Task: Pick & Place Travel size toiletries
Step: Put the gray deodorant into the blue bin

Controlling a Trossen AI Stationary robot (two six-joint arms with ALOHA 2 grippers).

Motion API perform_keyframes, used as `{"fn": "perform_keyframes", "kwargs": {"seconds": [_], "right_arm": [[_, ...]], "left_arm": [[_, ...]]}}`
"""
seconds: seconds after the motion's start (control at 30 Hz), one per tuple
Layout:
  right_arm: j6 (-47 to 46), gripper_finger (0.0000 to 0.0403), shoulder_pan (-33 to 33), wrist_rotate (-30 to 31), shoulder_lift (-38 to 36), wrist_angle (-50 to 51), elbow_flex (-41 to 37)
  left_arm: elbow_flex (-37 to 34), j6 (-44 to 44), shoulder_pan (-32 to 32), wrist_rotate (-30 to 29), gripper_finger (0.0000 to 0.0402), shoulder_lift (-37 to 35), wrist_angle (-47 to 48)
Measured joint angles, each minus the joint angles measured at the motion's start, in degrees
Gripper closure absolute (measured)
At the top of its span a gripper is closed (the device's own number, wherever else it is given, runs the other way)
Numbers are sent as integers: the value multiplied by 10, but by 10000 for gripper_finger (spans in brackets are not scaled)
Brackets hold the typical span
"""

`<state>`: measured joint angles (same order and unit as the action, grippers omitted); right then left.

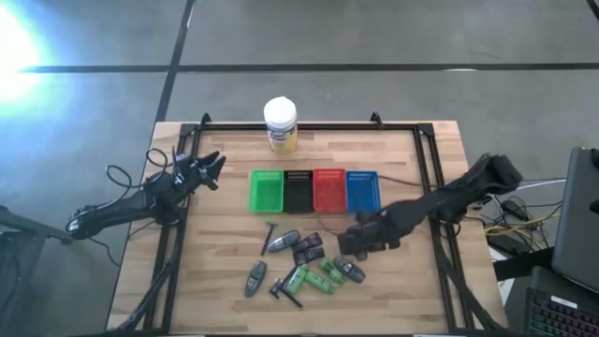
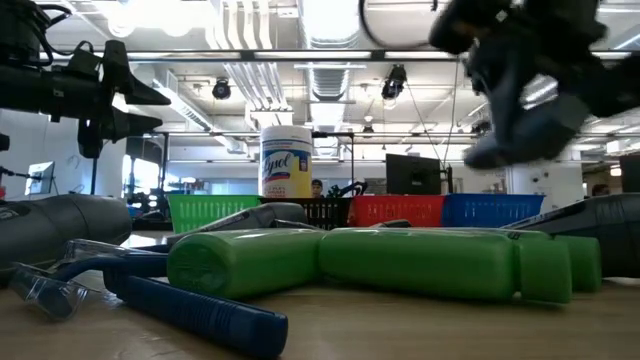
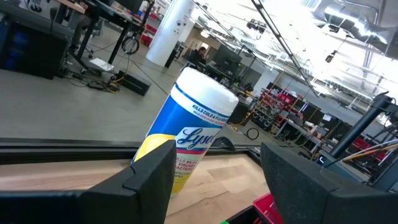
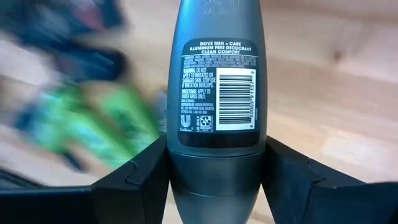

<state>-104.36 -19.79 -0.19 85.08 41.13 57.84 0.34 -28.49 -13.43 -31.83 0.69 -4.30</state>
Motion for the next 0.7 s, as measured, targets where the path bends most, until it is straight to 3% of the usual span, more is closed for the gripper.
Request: {"fn": "perform_keyframes", "kwargs": {"seconds": [0.1, 0.2, 0.5, 0.7], "right_arm": [[-11, 209, 29, 72, -52, 28, 2], [20, 209, 88, 88, -89, 70, -3], [269, 209, 326, -18, -94, 94, -37], [346, 209, 353, -67, -31, 90, -43]], "left_arm": [[0, 0, 0, 0, 163, 0, 0], [0, 0, 0, 0, 163, 1, 0], [0, 0, 0, 0, 163, 1, 0], [0, 0, 0, 0, 163, 2, 0]]}}
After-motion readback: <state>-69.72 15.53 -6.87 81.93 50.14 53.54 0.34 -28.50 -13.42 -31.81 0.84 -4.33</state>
